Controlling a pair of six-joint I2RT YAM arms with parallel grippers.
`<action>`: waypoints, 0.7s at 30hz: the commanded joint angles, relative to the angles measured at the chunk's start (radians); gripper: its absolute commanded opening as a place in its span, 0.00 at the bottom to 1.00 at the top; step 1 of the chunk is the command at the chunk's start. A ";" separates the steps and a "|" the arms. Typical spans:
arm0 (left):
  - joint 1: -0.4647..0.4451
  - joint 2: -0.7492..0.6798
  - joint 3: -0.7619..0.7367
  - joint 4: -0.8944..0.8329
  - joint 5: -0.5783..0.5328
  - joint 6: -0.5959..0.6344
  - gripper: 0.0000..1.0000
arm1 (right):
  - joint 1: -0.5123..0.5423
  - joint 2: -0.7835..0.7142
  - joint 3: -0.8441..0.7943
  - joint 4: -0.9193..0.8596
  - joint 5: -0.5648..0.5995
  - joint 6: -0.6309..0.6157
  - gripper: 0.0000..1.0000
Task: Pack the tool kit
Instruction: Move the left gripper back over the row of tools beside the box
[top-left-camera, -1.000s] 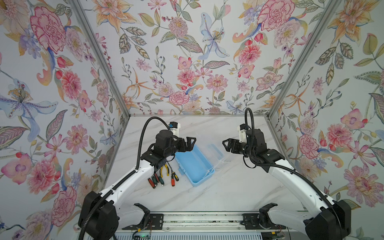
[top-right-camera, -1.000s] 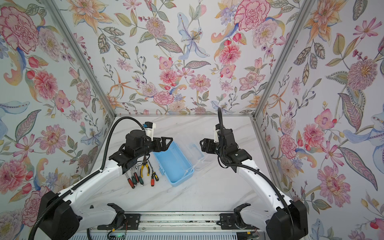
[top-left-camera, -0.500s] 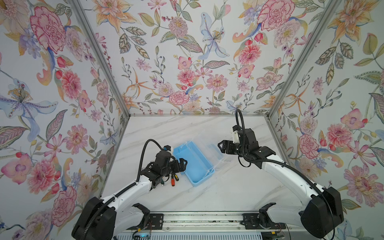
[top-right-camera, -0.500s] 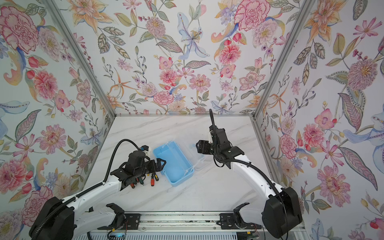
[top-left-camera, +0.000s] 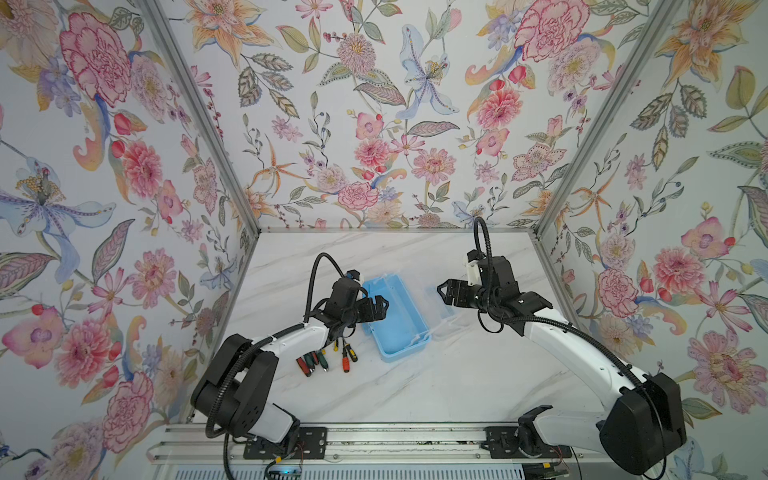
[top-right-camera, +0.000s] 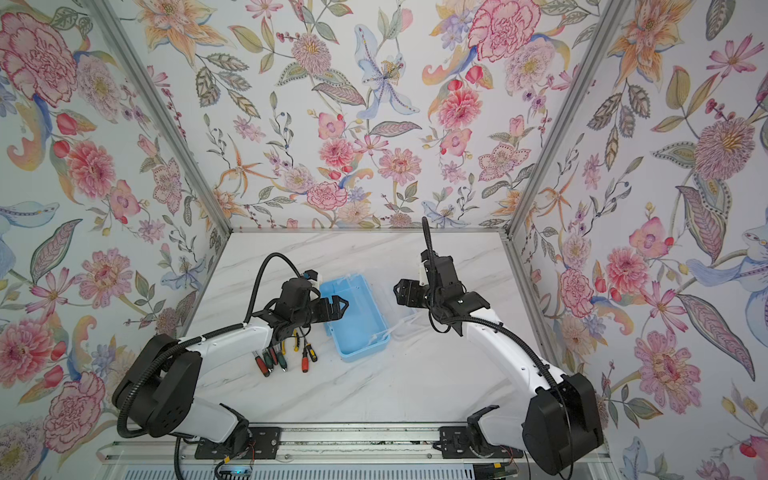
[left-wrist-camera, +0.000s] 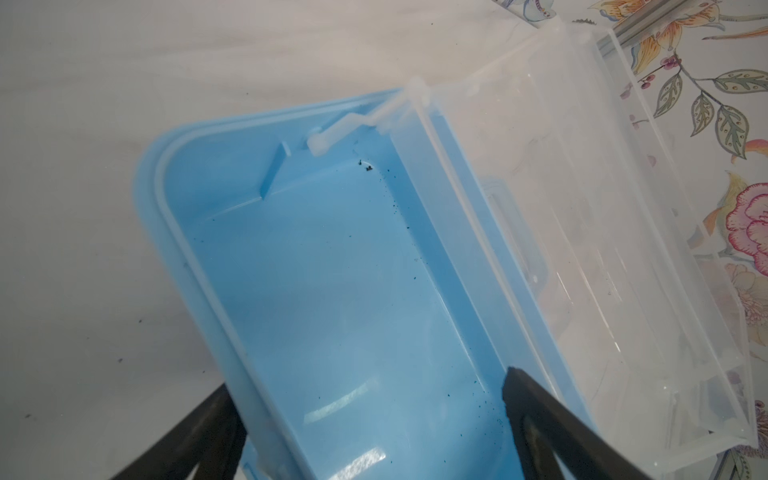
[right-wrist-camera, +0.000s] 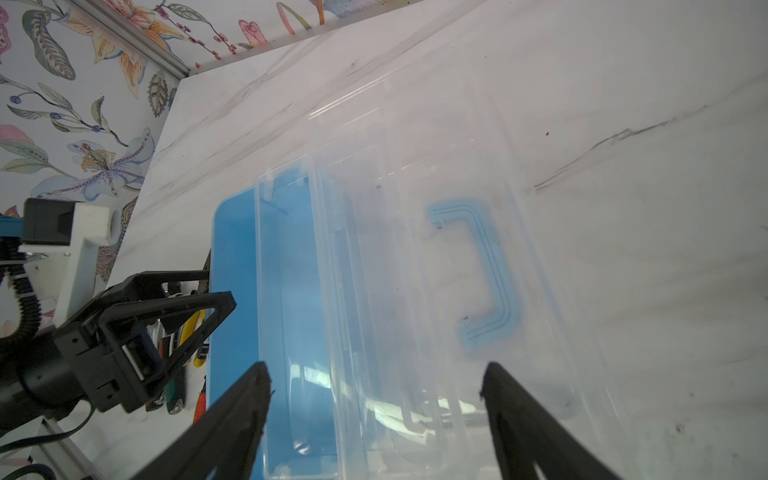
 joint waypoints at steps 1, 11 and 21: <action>0.005 0.018 0.042 0.004 0.000 0.063 0.97 | -0.005 0.012 -0.019 0.014 -0.006 -0.017 0.81; 0.097 -0.298 -0.125 -0.261 -0.342 -0.068 0.97 | 0.010 -0.036 -0.022 0.052 0.053 -0.039 0.80; 0.144 -0.735 -0.336 -0.598 -0.509 -0.371 0.93 | 0.020 -0.085 -0.088 0.168 -0.010 0.012 0.78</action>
